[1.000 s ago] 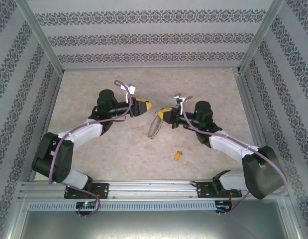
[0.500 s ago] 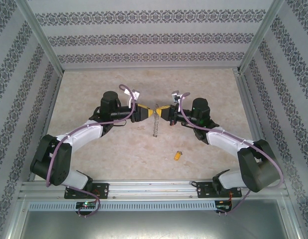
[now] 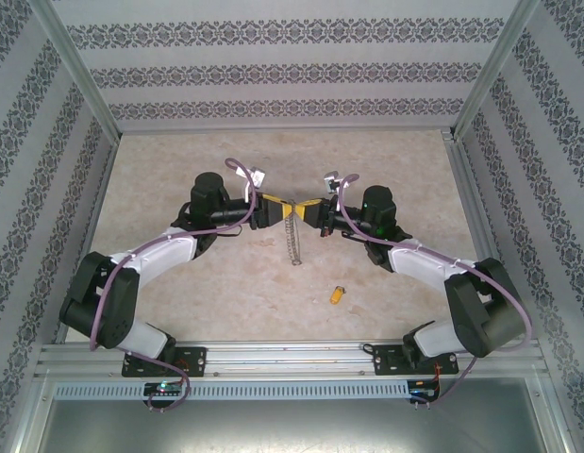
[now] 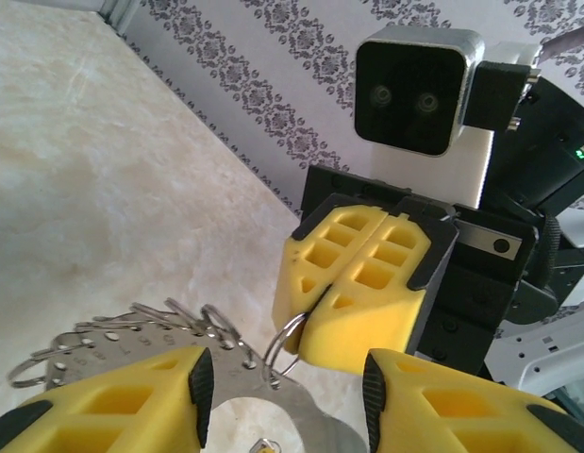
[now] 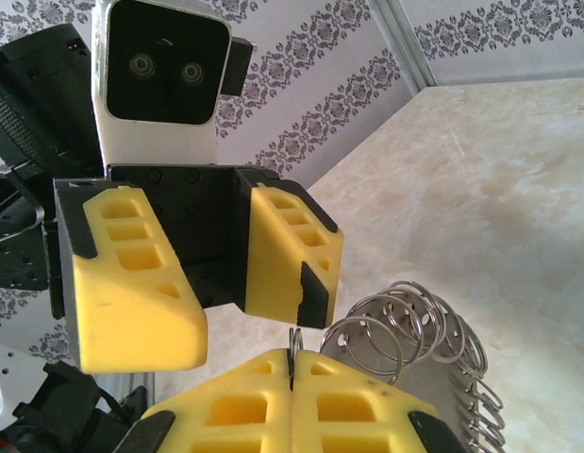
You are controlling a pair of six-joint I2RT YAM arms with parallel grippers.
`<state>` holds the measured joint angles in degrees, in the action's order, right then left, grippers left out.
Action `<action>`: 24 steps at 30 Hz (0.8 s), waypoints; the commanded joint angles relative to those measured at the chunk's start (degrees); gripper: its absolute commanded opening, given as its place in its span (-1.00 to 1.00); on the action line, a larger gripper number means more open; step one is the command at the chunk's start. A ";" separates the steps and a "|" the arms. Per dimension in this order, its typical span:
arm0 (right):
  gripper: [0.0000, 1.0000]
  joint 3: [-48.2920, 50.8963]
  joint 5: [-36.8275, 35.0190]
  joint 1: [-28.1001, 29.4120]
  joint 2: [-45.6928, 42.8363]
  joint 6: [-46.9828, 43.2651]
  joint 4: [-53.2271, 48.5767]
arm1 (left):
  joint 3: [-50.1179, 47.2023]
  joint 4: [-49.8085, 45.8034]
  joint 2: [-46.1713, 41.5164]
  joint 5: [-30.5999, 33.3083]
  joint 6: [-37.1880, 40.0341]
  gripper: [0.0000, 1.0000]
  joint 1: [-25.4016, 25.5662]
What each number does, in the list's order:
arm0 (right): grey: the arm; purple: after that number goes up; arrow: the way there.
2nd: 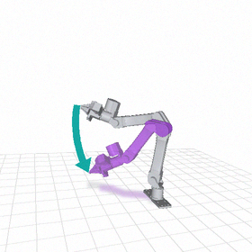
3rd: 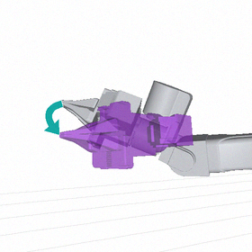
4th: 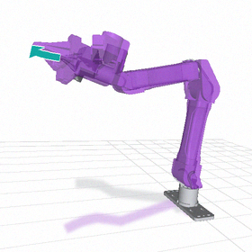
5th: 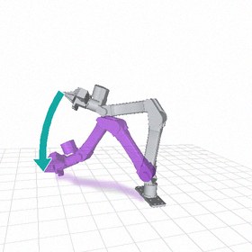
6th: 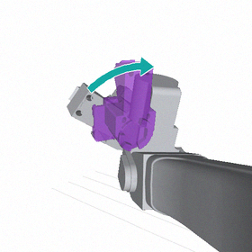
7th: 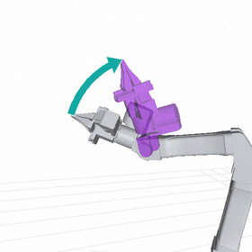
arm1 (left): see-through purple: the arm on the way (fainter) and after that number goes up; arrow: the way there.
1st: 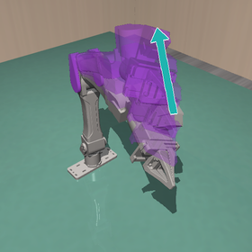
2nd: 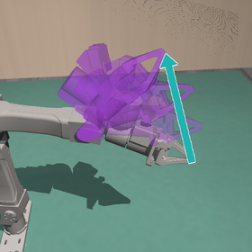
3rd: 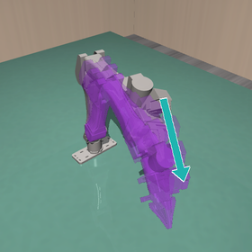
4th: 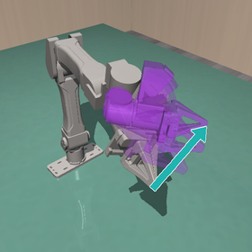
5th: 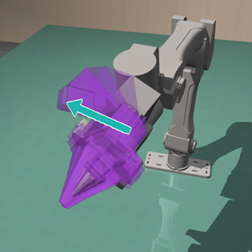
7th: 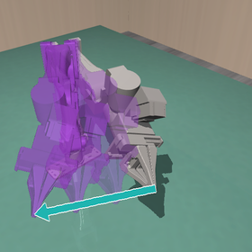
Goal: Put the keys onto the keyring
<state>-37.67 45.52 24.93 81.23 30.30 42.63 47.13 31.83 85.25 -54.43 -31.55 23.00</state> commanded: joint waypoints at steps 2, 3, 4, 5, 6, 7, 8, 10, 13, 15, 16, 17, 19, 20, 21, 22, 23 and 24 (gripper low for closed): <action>-1.00 -1.44 1.06 0.51 0.68 0.81 4.59 | -0.81 4.58 0.96 -1.81 -1.55 -0.10 1.20; -1.00 -1.44 1.02 0.48 0.76 0.86 4.70 | -0.97 4.96 1.01 -1.73 -1.71 -0.12 1.17; -1.00 -1.44 0.98 0.52 0.80 0.97 4.72 | -0.99 5.24 1.05 -1.88 -1.93 -0.13 1.31; -1.00 -1.44 0.98 0.49 0.94 0.99 4.82 | -0.98 5.42 1.09 -1.98 -2.10 -0.15 1.39; -1.00 -1.40 0.97 0.49 0.99 1.06 4.91 | -0.97 5.43 1.09 -2.05 -2.11 -0.16 1.34; -1.00 -1.36 0.89 0.40 1.00 1.05 5.00 | -1.01 5.56 1.07 -2.03 -2.11 -0.16 1.38; -1.00 -1.35 0.89 0.39 1.12 1.09 5.09 | -1.11 5.85 1.22 -2.04 -2.23 -0.16 1.44; -1.00 -1.30 0.89 0.34 1.34 1.19 5.24 | -1.30 6.80 1.26 -2.08 -2.68 -0.17 1.43; -1.00 -1.27 0.95 0.35 1.64 1.43 5.67 | -1.12 7.98 1.75 -2.60 -3.38 -0.21 1.53; -1.00 -1.26 1.40 0.20 1.82 1.92 6.38 | -0.85 7.34 2.08 -2.53 -3.17 -0.19 1.67; -1.00 -1.27 1.38 0.37 1.78 1.98 6.41 | -0.82 7.35 2.18 -2.49 -3.14 -0.17 1.69; -1.00 -1.25 1.34 0.27 1.74 2.01 6.35 | -0.90 7.72 2.37 -2.43 -3.29 -0.17 1.68; -1.00 -1.27 1.24 0.21 1.81 1.93 6.24 | -0.90 8.70 2.70 -2.60 -3.84 -0.19 1.72; -1.00 -1.35 1.24 0.13 1.86 1.99 6.24 | -0.83 9.02 2.86 -2.70 -4.08 -0.22 1.72; -1.00 -1.31 1.24 0.17 1.98 1.93 6.23 | -0.85 9.12 2.94 -2.69 -4.10 -0.24 1.73; -1.00 -1.27 1.24 0.12 2.04 1.90 6.24 | -0.82 9.20 2.92 -2.85 -4.17 -0.27 1.79; -1.00 -1.27 1.19 0.08 2.15 2.00 6.28 | -0.90 9.34 2.90 -2.78 -4.14 -0.28 1.79; -1.00 -1.27 1.24 0.07 2.30 2.04 6.32 | -0.90 9.46 2.81 -2.74 -4.19 -0.31 1.83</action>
<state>-37.67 45.54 24.91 82.81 31.77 45.06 46.41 36.97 87.83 -55.55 -35.05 24.08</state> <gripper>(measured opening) 0.056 0.355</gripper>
